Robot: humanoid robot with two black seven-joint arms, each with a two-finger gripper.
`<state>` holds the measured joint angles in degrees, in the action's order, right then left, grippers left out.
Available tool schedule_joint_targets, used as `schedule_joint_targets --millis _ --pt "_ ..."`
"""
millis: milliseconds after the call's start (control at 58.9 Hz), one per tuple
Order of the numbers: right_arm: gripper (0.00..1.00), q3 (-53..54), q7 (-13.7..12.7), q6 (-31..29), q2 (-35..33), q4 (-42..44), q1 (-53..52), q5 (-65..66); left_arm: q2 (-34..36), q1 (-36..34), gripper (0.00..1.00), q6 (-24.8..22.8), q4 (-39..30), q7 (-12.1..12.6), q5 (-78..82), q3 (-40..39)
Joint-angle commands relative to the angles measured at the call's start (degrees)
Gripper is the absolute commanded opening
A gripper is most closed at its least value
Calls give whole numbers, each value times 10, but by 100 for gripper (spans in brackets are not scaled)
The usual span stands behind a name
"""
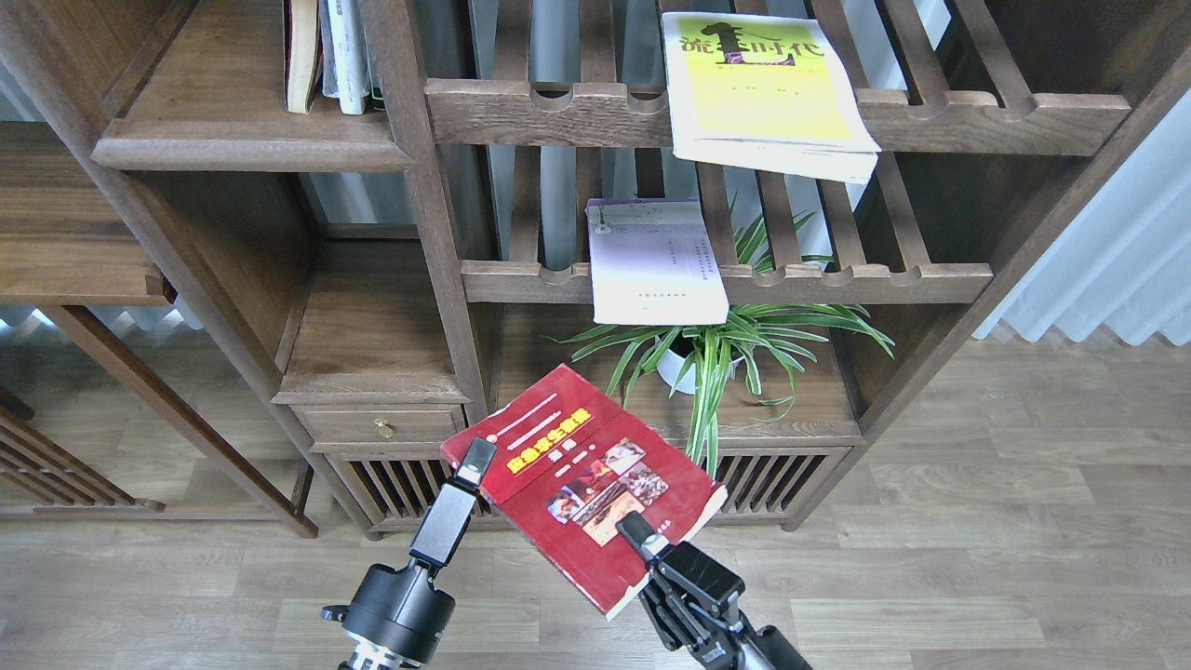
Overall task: Organize books on shelf
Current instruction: 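Lower the red book and grasp its edge with the left gripper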
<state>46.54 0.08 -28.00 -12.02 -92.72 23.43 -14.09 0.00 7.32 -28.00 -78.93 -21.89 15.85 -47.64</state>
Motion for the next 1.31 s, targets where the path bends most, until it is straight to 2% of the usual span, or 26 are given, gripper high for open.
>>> schedule_joint_targets --millis 0,578,697,765,918,1291 --pt "3 -7 -2 0 1 0 0 6 0 0 93 0 1 0 -9 8" --pt "3 -19 -10 0 -2 1 0 12 0 -3 92 0 0 9 -107 66" --pt "3 -22 -13 0 -3 3 1 12 0 -5 83 0 0 9 -113 69" --pt "3 -31 -16 0 -3 3 1 12 0 -6 73 0 0 9 -115 70" --pt "3 -31 -17 0 -4 4 1 13 0 -10 61 0 1 9 -118 75" --pt "3 -32 -18 0 -9 5 9 13 0 -9 24 0 1 6 -135 84"
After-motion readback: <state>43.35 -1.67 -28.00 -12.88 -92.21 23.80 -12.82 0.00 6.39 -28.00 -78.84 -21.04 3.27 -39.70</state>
